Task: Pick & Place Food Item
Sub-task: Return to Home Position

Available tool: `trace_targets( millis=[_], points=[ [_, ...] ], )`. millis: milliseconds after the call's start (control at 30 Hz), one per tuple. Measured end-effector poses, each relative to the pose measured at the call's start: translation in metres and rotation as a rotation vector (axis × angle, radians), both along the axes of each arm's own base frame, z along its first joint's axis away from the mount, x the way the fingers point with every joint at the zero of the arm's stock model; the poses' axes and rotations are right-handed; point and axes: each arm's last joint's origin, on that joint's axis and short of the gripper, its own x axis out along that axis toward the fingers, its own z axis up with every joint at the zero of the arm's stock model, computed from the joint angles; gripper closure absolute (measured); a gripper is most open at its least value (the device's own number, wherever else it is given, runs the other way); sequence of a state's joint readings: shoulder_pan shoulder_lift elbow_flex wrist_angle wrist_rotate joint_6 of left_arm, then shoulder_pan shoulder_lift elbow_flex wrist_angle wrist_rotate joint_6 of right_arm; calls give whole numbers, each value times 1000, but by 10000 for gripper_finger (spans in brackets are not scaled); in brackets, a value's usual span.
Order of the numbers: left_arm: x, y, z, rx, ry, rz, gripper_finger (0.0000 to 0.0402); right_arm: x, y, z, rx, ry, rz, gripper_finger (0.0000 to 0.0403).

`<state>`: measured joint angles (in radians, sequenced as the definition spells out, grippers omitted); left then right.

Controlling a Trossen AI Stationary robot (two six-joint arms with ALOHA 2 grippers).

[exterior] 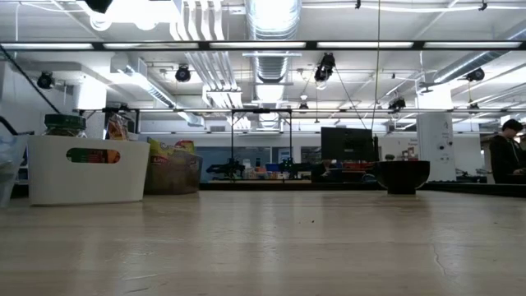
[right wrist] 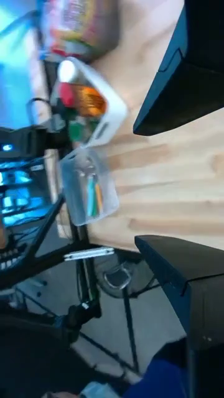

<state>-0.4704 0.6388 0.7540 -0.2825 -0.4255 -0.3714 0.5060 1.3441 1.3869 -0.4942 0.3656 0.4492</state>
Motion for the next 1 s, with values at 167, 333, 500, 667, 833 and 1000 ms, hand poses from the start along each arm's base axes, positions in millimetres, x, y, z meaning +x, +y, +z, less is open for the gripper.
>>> trace_targets(
  millis=[167,333,500,667,833,1000],
  points=[
    [-1,29,4,-41,-34,169,181,-4,-17,11,-177,-60,41,131],
    [-5,48,7,-169,-79,319,181,-33,-48,41,-133,-169,101,131],
    [-7,50,7,-196,-77,326,181,-71,-76,60,-95,-291,68,131],
    [-2,44,3,-102,-27,190,181,-108,-95,51,-118,-376,25,131],
    [-5,47,-13,-72,32,286,181,-133,-104,23,-93,-498,-4,131],
    [-11,48,-19,-31,23,282,181,-151,-109,-14,-43,-554,-18,131]
  ],
)
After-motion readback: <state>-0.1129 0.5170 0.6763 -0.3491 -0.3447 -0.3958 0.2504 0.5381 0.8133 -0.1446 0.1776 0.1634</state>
